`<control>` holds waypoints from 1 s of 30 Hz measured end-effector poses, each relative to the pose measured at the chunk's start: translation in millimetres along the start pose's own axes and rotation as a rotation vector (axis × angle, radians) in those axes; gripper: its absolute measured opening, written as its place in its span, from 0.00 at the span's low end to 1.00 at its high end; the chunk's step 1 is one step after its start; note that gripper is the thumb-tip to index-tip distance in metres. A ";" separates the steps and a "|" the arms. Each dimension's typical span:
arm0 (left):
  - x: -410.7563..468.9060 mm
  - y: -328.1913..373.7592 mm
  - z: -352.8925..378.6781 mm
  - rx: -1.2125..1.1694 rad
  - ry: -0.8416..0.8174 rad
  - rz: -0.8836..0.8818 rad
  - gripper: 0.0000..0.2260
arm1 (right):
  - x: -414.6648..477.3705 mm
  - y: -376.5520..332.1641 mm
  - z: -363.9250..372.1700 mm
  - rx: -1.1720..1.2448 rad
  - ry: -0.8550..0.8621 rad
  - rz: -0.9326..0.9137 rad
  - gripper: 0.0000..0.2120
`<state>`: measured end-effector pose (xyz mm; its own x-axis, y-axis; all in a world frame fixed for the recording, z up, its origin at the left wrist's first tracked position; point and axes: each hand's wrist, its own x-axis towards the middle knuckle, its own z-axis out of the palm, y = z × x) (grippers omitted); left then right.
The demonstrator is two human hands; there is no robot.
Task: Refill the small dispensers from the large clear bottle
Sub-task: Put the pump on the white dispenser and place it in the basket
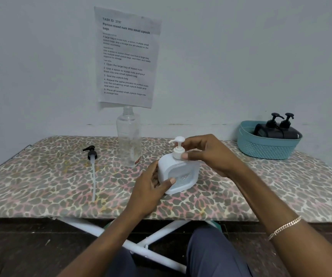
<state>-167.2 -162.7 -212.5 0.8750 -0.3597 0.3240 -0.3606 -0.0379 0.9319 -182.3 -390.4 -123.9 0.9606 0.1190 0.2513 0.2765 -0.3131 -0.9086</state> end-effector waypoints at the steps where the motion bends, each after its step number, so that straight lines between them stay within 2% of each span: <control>1: -0.2 -0.2 0.1 -0.003 -0.002 -0.003 0.25 | 0.7 2.0 4.2 -0.008 0.050 0.000 0.10; 2: -0.7 -0.3 0.1 -0.003 -0.004 -0.004 0.25 | 1.6 3.5 9.6 -0.044 0.101 0.003 0.10; 5: -1.6 1.2 -0.4 0.005 -0.007 0.004 0.24 | 3.0 7.1 23.5 -0.185 0.179 0.001 0.18; 7: -1.7 1.8 -0.3 0.006 -0.010 0.010 0.24 | 4.7 1.4 21.2 -0.209 0.119 0.016 0.20; 10: -1.6 2.1 -0.5 0.019 -0.009 0.015 0.24 | 6.0 -5.4 5.1 -0.065 -0.047 0.053 0.16; 12: -1.5 1.5 -0.7 0.021 -0.004 0.017 0.24 | 5.4 -2.4 0.1 0.009 -0.084 0.037 0.13; 15: -1.6 1.2 -0.2 0.016 -0.010 0.017 0.24 | 3.9 2.5 11.7 0.023 0.056 0.024 0.10; 18: -2.3 1.2 0.0 0.018 -0.021 0.019 0.24 | 3.2 8.1 32.3 -0.136 0.234 -0.008 0.17; 20: -2.4 0.9 -0.4 0.025 -0.023 0.018 0.25 | 2.2 9.1 39.7 -0.225 0.290 -0.035 0.20; 23: -2.4 0.7 -0.4 0.035 -0.018 0.011 0.25 | 1.3 4.8 31.0 -0.185 0.166 0.000 0.16; 26: -1.7 0.4 -0.1 0.043 -0.009 0.007 0.25 | 1.3 4.1 13.4 0.012 -0.020 0.022 0.16; 28: -1.4 0.3 -0.1 0.049 -0.005 0.005 0.26 | 0.0 7.8 9.6 0.106 -0.034 0.007 0.14; 30: -1.7 0.7 0.1 0.040 -0.008 0.003 0.26 | -1.1 12.2 14.2 0.122 0.046 -0.002 0.12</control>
<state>-169.0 -162.1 -212.4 0.8713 -0.3673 0.3254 -0.3761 -0.0740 0.9236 -180.4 -380.9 -139.9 0.9612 0.0754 0.2652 0.2751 -0.1952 -0.9414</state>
